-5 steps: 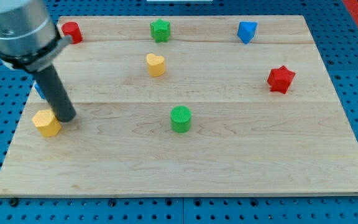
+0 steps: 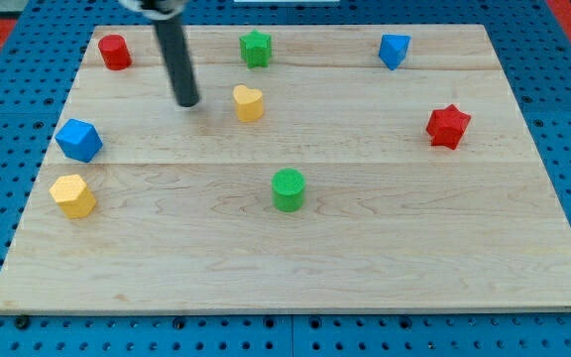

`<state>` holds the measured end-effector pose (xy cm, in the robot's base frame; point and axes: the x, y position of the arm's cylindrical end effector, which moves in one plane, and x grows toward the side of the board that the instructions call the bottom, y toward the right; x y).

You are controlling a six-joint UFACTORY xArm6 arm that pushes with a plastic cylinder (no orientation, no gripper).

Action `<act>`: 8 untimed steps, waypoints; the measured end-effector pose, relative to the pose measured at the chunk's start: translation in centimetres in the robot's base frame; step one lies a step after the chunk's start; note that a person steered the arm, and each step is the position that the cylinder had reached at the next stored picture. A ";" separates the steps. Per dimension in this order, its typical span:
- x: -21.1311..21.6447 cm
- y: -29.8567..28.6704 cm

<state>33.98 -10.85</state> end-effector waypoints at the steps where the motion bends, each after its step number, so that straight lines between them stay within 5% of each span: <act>1: 0.0 -0.1; 4: 0.3 -0.2; 8: 6.0 -0.2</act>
<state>39.99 -11.03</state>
